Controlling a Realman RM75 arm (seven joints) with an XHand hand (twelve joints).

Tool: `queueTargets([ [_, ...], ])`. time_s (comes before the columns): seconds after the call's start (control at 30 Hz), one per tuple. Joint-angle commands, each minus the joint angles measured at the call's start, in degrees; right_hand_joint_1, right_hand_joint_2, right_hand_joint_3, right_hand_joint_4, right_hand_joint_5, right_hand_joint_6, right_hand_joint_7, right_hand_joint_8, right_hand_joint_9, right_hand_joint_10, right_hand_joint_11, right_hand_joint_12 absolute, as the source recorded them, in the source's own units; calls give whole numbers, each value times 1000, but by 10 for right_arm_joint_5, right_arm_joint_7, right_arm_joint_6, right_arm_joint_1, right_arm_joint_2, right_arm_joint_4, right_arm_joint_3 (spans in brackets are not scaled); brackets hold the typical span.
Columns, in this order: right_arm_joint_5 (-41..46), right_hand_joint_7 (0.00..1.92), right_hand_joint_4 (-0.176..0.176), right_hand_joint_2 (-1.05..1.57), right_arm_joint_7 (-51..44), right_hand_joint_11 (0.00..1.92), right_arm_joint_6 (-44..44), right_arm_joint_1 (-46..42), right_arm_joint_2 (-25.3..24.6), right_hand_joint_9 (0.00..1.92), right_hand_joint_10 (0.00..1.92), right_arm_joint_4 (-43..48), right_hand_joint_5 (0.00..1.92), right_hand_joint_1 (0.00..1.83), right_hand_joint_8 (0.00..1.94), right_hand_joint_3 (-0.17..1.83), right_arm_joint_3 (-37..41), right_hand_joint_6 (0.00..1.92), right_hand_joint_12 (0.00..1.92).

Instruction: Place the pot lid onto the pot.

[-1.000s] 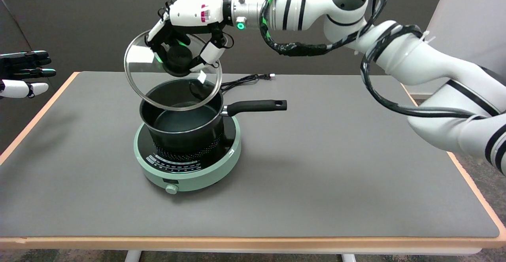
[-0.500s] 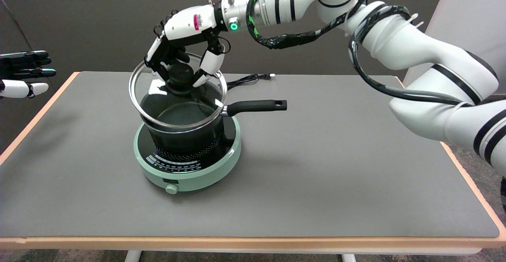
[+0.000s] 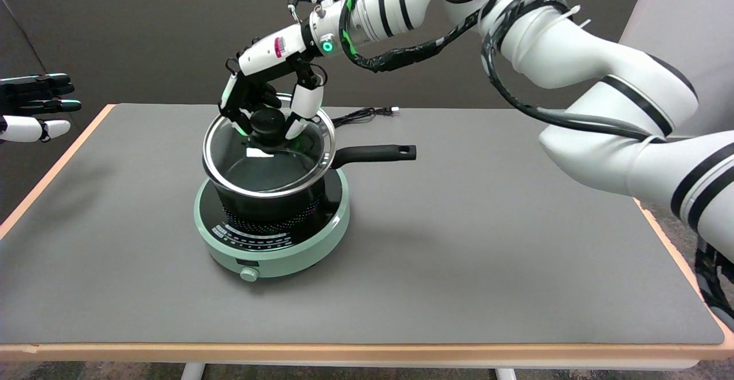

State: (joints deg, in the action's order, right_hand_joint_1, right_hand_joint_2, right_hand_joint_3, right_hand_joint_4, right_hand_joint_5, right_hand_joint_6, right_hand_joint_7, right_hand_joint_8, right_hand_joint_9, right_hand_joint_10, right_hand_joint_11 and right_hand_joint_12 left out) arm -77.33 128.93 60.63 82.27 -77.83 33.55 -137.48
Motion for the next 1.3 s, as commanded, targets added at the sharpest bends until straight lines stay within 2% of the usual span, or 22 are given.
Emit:
queueTargets([
  [0.03, -182, 819, 176, 958, 19, 510, -36, 24, -74, 777, 1539, -107, 634, 1340, 1381, 486, 108, 1096, 1810],
  [0.43, -184, 842, 176, 923, 18, 555, -58, 28, -90, 792, 1560, -140, 648, 1347, 1364, 532, 121, 1124, 1798],
  [0.6, -180, 844, 176, 920, 18, 558, -39, 18, -94, 794, 1563, -140, 650, 1348, 1363, 537, 148, 1126, 1799],
  [1.3, -163, 850, 176, 911, 18, 573, -38, 2, -97, 796, 1570, -145, 657, 1349, 1357, 547, 140, 1124, 1794],
])
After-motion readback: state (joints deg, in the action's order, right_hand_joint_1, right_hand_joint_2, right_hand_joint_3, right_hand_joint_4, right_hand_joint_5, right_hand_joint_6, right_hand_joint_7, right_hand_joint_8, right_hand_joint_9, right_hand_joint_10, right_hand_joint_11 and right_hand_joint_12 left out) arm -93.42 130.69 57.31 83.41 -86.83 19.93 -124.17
